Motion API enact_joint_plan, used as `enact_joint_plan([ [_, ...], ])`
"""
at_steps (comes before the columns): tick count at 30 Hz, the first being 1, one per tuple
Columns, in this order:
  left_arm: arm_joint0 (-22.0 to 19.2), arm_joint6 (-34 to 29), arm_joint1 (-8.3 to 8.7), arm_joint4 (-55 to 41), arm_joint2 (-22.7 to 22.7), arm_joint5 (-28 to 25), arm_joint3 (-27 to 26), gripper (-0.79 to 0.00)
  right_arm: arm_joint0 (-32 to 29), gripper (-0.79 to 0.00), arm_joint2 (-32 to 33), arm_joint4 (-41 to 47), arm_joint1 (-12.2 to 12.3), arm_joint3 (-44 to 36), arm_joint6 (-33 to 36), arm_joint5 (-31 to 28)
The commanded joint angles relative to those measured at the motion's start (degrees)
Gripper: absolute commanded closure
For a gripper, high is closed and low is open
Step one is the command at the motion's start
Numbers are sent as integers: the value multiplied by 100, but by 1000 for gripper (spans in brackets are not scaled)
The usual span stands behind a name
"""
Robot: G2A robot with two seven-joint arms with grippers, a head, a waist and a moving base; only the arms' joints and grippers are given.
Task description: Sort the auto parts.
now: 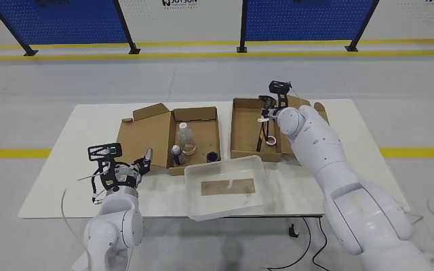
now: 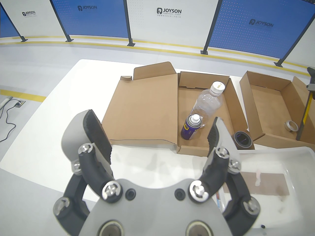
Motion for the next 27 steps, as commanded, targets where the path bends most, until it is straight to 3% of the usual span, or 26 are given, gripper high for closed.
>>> enact_joint_plan([
  [1,0,0,0,0,0,0,0,-785,8,0,-11,-14,-13,15,12,-26],
  [27,0,0,0,0,0,0,0,-785,24,0,-132,-221,-121,230,576,-354],
])
